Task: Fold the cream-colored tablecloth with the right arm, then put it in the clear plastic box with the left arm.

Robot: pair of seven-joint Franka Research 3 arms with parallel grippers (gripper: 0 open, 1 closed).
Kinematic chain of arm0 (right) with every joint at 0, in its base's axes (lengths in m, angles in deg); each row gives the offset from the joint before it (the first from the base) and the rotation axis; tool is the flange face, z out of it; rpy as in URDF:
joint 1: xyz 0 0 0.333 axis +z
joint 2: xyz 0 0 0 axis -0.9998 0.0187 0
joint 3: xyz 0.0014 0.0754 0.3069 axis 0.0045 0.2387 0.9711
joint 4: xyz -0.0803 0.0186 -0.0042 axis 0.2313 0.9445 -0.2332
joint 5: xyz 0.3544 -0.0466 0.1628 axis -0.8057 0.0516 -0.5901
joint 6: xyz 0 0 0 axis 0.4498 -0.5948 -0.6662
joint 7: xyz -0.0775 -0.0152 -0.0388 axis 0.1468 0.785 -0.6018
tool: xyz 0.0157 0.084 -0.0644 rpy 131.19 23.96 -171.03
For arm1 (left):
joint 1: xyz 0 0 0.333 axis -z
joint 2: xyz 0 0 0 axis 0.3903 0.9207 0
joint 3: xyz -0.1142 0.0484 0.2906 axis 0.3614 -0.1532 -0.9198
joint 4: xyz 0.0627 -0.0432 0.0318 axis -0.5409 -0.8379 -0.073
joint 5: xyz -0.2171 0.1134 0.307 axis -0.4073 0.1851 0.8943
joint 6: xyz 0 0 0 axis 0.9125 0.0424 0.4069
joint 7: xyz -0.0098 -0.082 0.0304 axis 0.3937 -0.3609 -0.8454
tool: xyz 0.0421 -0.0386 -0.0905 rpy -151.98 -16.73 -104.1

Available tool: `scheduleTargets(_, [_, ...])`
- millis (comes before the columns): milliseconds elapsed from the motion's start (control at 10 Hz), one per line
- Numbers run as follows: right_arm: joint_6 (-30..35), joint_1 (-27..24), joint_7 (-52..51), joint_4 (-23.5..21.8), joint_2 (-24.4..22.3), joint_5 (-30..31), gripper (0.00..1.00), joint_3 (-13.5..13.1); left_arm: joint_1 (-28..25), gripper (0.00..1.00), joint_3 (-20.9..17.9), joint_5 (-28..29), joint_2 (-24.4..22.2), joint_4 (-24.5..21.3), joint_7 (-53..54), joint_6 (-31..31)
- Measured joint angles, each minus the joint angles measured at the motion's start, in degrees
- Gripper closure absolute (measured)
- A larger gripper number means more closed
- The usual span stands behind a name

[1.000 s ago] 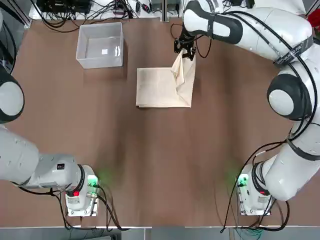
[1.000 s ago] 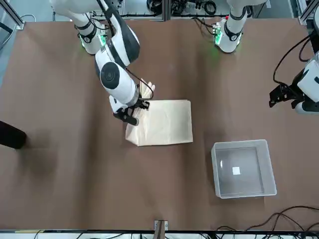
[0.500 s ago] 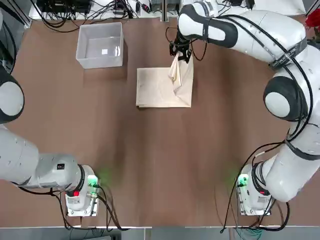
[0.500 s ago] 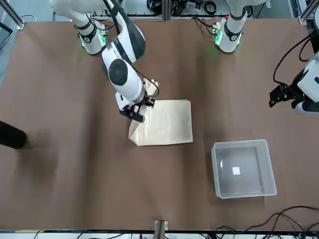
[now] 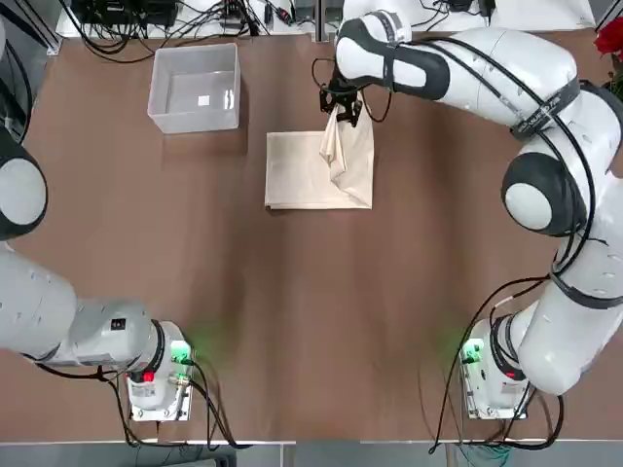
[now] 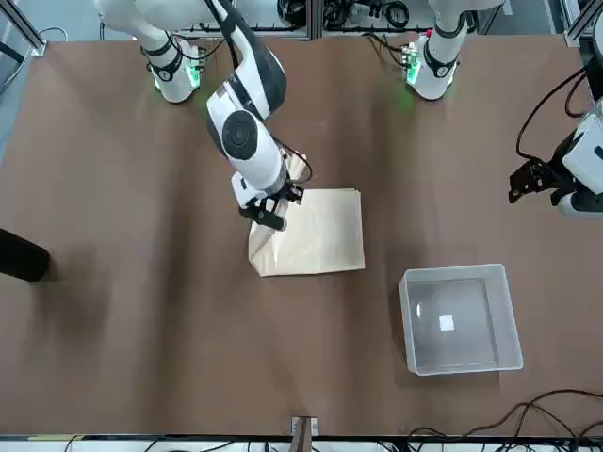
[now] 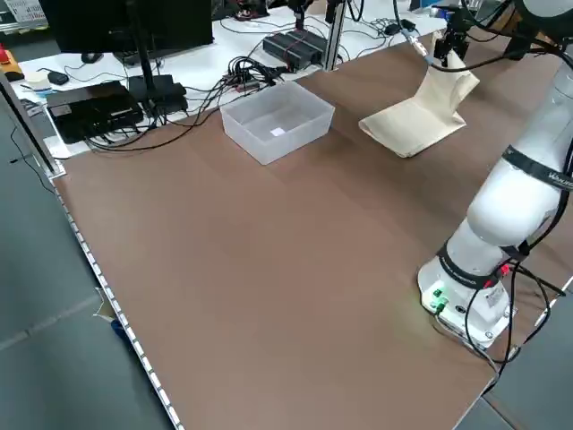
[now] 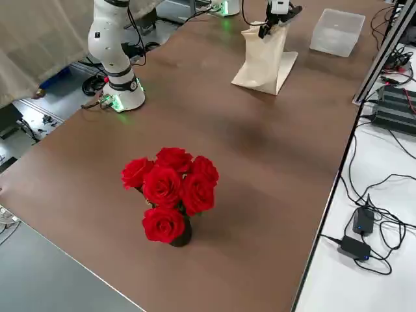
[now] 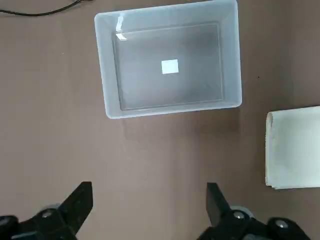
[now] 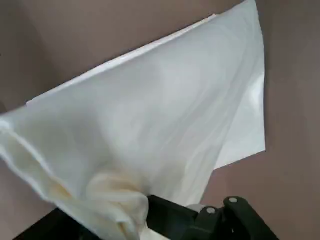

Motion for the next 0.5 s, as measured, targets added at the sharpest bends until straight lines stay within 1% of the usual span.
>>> scheduleTargets(500, [-1.91,2.09,0.56,0.72,1.73,0.04,1.0,0.01,0.0,0.0,-0.02,0.0,0.09,0.0,0.0,0.0])
